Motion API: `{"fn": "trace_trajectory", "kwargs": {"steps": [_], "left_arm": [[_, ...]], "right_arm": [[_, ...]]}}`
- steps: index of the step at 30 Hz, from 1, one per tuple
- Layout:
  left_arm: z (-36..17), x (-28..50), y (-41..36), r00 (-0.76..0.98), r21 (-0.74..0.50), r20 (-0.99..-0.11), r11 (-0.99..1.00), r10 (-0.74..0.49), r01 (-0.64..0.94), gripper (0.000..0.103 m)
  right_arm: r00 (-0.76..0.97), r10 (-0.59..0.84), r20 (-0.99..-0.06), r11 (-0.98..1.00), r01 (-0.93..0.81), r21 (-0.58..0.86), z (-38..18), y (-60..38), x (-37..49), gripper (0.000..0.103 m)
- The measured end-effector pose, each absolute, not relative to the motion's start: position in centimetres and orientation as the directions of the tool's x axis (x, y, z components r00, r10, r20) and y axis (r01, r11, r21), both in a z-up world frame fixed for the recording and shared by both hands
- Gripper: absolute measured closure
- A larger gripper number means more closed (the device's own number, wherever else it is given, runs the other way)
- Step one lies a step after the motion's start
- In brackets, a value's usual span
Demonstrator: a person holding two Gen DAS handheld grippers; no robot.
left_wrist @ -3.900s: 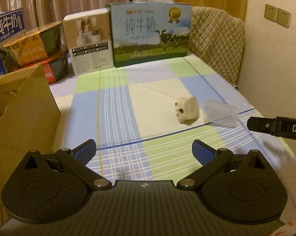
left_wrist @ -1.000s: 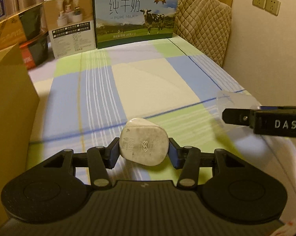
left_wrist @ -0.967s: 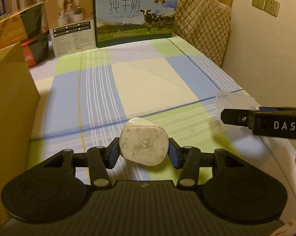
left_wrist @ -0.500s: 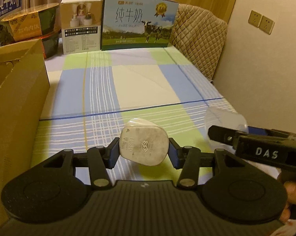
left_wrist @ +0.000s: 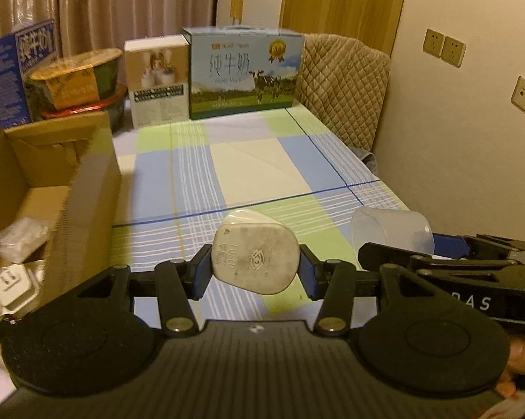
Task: Organize rigid objects
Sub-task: 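Carry the white plug and clear cup in both tools over the cardboard box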
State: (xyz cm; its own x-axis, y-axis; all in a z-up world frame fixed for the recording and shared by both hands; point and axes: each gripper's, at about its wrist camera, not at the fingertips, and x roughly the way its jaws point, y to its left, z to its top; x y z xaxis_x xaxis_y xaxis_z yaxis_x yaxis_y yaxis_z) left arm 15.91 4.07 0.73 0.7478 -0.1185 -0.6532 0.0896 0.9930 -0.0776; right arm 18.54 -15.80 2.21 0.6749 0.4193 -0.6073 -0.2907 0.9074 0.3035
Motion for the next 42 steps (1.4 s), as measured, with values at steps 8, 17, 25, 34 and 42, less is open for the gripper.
{"fn": "trace_trajectory", "kwargs": {"steps": [8, 17, 25, 34, 42], "left_arm": [[4.1, 12.3, 6.1, 0.775, -0.089, -0.625, 0.995, -0.093, 0.048, 0.058], [8.4, 9.4, 11.9, 0.8, -0.069, -0.6, 0.997, -0.006, -0.045, 0.058], [11.3, 8.4, 17.4, 0.805, -0.018, -0.584, 0.99, 0.1, -0.137, 0.058], [10.9, 8.8, 21.2, 0.786, -0.011, -0.603, 0.983, 0.141, -0.185, 0.058], [9.1, 9.8, 24.8, 0.752, -0.002, -0.641, 0.979, 0.155, -0.204, 0.058]], "right_arm": [[0.667, 0.46, -0.586, 0.888, -0.341, 0.309, 5.5, -13.6, 16.0, 0.034], [0.655, 0.52, -0.548, 0.853, -0.427, 0.3, 9.8, -7.9, 15.0, 0.034], [0.606, 0.6, -0.523, 0.795, -0.526, 0.303, 11.8, -1.5, 15.4, 0.034], [0.556, 0.636, -0.536, 0.757, -0.587, 0.288, 11.4, 3.1, 16.8, 0.034], [0.521, 0.642, -0.563, 0.741, -0.611, 0.279, 10.2, 5.6, 18.4, 0.034]]}}
